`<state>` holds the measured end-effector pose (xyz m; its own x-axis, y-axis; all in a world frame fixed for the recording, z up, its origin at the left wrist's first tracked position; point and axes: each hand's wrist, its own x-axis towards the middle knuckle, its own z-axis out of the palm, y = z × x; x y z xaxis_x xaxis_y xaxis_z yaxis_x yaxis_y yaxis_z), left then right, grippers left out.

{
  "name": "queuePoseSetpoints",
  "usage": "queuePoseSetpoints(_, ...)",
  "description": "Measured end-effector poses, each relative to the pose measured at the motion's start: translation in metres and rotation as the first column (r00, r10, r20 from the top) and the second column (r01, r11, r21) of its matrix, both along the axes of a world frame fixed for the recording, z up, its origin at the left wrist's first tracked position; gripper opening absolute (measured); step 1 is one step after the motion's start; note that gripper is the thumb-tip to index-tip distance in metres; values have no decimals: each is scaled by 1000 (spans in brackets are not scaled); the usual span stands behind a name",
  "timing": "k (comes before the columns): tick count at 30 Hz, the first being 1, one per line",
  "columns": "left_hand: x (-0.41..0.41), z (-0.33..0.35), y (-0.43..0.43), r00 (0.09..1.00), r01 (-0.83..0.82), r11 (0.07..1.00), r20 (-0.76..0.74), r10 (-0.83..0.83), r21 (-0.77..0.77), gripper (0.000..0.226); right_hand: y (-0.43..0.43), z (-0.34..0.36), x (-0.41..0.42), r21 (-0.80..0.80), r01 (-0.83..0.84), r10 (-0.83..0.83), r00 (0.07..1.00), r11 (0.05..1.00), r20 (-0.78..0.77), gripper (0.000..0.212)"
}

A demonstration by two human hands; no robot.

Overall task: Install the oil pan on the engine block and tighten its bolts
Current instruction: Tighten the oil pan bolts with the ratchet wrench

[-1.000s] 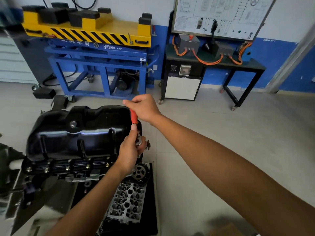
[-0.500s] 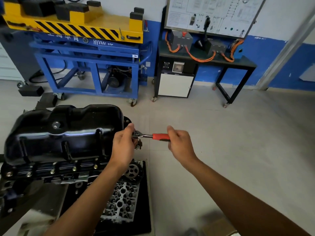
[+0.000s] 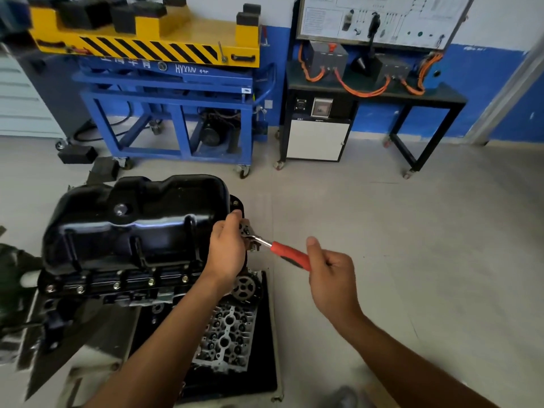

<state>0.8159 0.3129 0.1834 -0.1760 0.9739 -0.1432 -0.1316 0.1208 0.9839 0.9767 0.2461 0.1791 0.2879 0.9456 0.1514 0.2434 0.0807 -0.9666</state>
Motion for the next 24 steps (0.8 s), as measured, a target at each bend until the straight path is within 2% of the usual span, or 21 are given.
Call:
queuePoseSetpoints(3,-4,-3,-2,999,47,999,-18,-47,0,31,35,2,10,-10,96,-95,994,995,50,65)
queuePoseSetpoints(7,-9,3,-1,987,153,988,-54,-152,32,40,92,10,13,-4,96,-95,990,995,106,61)
queuePoseSetpoints(11,-13,5,8,963,269,961,-31,-267,71,45,140,18,1,32,23,-27,989,999,144,56)
queuePoseSetpoints(15,-14,2,11,943,317,944,73,-323,87,42,170,32,-18,47,-93,81,976,995,202,55)
queuePoseSetpoints(17,-14,2,11,935,343,935,68,-349,85,43,180,36,-25,37,-155,144,967,987,208,56)
queuePoseSetpoints(20,-16,4,10,920,379,920,67,-386,98,44,189,37,-35,2,-223,220,960,975,176,52)
queuePoseSetpoints(24,-20,5,5,939,338,928,11,-344,156,52,180,32,-33,-29,-265,266,963,964,31,53)
